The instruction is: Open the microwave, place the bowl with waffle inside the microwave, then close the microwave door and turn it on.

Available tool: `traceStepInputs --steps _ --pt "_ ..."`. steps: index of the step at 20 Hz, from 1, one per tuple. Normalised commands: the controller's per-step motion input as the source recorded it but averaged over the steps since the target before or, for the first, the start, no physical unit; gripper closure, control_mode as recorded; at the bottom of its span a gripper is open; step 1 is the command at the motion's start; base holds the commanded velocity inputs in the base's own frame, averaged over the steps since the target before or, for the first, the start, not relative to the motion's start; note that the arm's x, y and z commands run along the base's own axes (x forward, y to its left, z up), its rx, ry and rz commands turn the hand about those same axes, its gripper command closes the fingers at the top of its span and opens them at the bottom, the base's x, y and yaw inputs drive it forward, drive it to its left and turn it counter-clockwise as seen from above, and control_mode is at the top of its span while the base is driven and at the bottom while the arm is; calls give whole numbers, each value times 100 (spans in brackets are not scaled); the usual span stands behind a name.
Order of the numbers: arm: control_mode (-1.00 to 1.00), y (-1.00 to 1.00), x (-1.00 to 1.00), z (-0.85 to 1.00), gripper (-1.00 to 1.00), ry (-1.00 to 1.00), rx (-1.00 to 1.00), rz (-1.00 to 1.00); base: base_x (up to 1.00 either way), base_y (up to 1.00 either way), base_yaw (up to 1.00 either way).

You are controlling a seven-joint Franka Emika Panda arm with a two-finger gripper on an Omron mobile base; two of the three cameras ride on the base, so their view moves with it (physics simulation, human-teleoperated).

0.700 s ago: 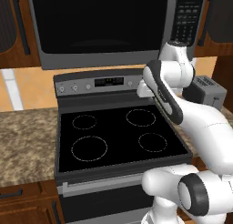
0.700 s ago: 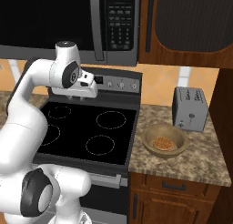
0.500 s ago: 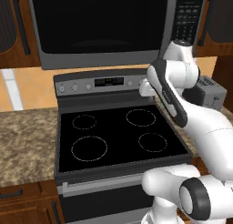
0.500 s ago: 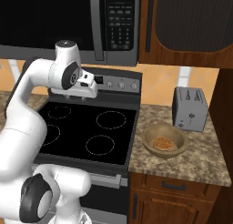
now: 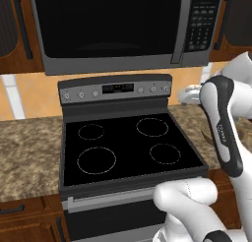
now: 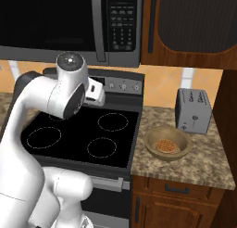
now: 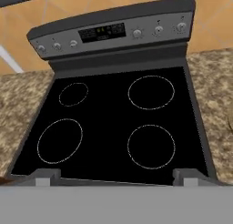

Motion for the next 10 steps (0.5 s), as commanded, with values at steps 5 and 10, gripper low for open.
traceStepInputs --steps 5,10 --pt "-100 -6 -3 81 -100 -6 -8 -20 0 0 0" --pt "-100 -1 7 69 -100 0 -3 -17 0 0 0"
